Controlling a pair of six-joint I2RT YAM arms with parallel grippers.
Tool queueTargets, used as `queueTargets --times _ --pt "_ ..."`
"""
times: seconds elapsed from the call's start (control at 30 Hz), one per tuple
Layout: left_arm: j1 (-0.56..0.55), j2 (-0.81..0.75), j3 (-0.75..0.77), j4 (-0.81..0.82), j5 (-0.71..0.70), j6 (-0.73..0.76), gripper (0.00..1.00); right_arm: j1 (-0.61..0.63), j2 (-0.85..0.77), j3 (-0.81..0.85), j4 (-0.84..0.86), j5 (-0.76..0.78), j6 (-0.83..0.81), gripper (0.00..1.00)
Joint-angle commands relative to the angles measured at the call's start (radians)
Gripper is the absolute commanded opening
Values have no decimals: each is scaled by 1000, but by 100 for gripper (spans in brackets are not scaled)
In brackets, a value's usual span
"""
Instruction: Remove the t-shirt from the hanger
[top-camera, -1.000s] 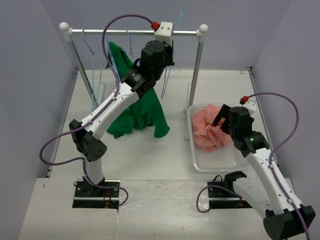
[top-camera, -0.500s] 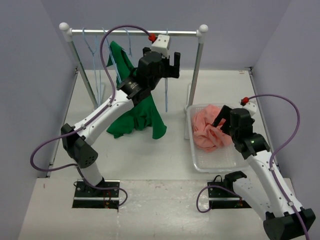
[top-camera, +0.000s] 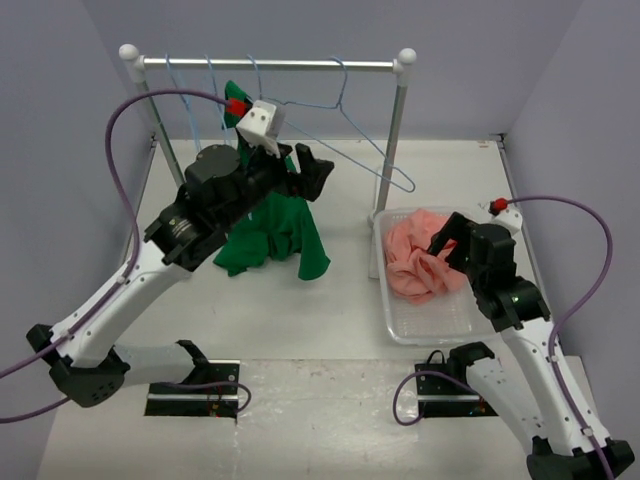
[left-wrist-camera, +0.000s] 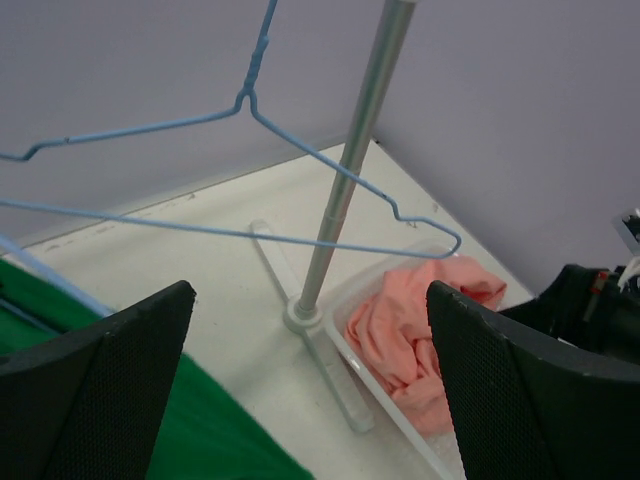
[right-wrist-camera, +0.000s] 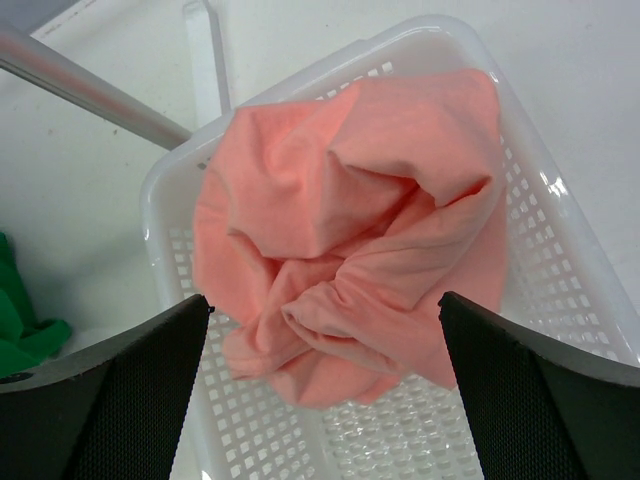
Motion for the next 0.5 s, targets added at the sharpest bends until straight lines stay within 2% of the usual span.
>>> queueTargets --times 0.0,0.17,0.3,0.47 --pt "-2 -119 -97 -122 11 -52 100 -4 -31 16 -2 19 -20 99" --pt "-2 -267 -258 -243 -164 -95 100 -2 -47 30 -57 65 15 99" --pt "-2 -359 -326 -344 -286 -170 100 -2 -62 22 -71 62 70 99" --pt "-2 -449 -416 -296 -265 -178 100 -1 -87 -1 -85 61 99 99"
